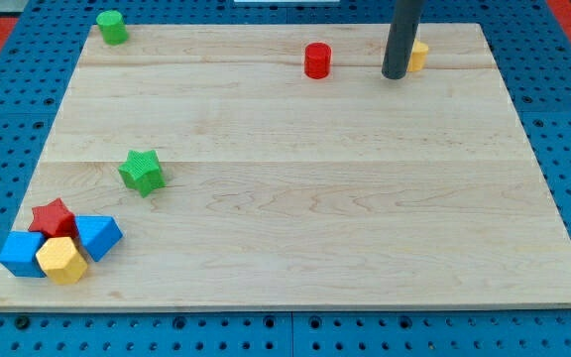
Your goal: Move your arm to the bottom center
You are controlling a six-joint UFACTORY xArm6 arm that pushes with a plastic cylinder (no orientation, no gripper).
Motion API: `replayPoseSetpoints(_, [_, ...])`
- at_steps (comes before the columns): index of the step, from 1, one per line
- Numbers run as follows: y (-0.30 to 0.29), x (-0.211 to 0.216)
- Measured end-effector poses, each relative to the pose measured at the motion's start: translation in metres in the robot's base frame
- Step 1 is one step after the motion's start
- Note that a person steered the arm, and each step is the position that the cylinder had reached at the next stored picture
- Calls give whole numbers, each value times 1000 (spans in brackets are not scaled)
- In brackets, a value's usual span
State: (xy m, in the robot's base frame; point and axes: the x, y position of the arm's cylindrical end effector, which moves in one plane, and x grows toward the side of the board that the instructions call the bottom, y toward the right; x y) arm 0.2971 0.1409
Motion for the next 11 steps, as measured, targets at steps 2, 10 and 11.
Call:
replayPoseSetpoints(2, [0, 77])
replayPoseSetpoints(10, [-177, 274])
replayPoseSetpoints(11, [-196, 280])
